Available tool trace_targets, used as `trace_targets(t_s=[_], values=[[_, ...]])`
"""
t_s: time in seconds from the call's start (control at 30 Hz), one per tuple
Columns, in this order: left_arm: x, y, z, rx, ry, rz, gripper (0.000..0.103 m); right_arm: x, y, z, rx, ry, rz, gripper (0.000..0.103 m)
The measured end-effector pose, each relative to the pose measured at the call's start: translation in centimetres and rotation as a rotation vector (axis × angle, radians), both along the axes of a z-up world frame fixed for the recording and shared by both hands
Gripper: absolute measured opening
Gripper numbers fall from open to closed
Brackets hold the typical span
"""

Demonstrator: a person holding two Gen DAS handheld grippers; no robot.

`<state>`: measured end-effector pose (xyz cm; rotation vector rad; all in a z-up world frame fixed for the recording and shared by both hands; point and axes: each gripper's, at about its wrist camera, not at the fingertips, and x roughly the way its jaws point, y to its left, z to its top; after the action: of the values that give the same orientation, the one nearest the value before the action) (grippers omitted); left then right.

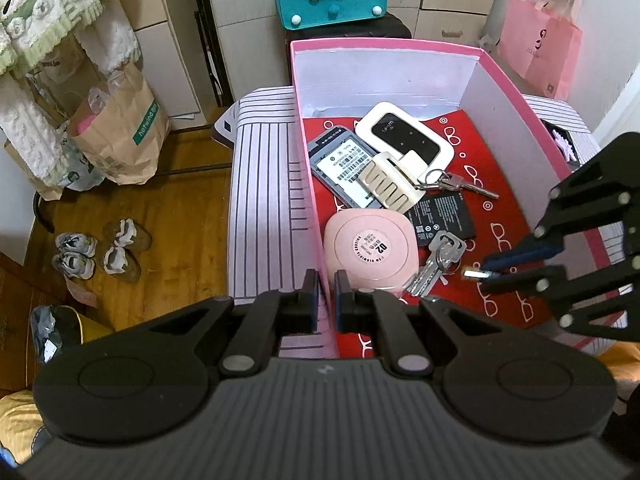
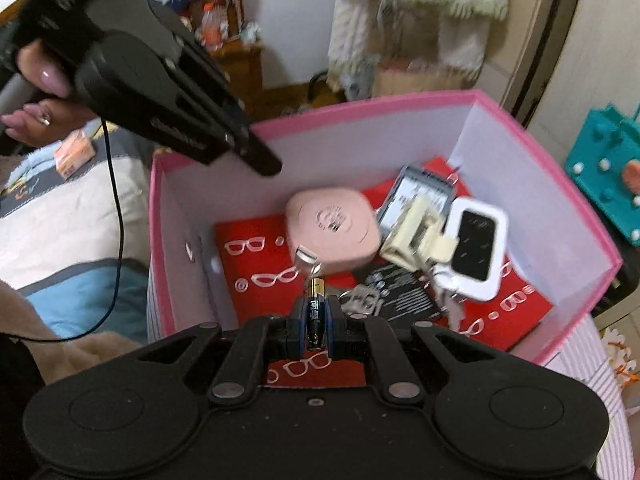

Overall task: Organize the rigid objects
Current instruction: 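Lower the AA battery into the box and open the right tool, then grasp the purple starfish on the black tray with the right tool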

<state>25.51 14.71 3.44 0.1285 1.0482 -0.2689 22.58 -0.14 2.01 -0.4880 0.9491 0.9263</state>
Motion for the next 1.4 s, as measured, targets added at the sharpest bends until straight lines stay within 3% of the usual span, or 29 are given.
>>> trace_targets(t_s=[0.13, 0.23, 0.43, 0.57, 0.73, 0.9, 1.0, 1.07, 1.2, 1.4], values=[[0.0, 0.0, 0.0, 0.0, 0.0, -0.001, 0.007, 0.5, -0.2, -0.9, -0.036, 0.013, -0.013, 0.013], [0.0, 0.0, 0.0, -0.005, -0.002, 0.001, 0.007, 0.9, -1.4, -0.5, -0.007, -0.007, -0.059, 0.021], [-0.4, 0.1, 0.0, -0.007, -0.023, -0.003, 0.007, -0.7, -7.1, 3.3, 0.136, -0.199, -0.233, 0.031], [-0.5, 0.0, -0.1, -0.006, -0.033, -0.007, 0.007, -2.5, -12.4, 4.2, 0.225, -0.246, -0.395, 0.033], [-0.5, 0.4, -0.1, -0.024, -0.036, 0.003, 0.007, -3.3, -19.0, 2.0, 0.246, -0.22, -0.606, 0.035], [-0.5, 0.8, -0.1, -0.047, -0.036, 0.019, 0.007, -3.7, -22.1, -3.0, 0.16, -0.215, -0.72, 0.036], [-0.5, 0.7, -0.2, -0.047, -0.039, 0.026, 0.007, -3.4, -23.8, -5.0, 0.198, -0.183, -0.771, 0.037], [-0.5, 0.5, -0.2, -0.035, -0.043, 0.029, 0.007, -3.0, -24.3, -5.9, 0.243, -0.163, -0.789, 0.04], [-0.6, 0.0, -0.2, -0.016, -0.047, 0.036, 0.007, -2.3, -24.6, -6.3, 0.259, -0.211, -0.787, 0.049], [-0.6, -0.2, -0.2, -0.008, -0.047, 0.05, 0.007, -0.3, -24.9, -5.7, 0.337, -0.212, -0.784, 0.049]])
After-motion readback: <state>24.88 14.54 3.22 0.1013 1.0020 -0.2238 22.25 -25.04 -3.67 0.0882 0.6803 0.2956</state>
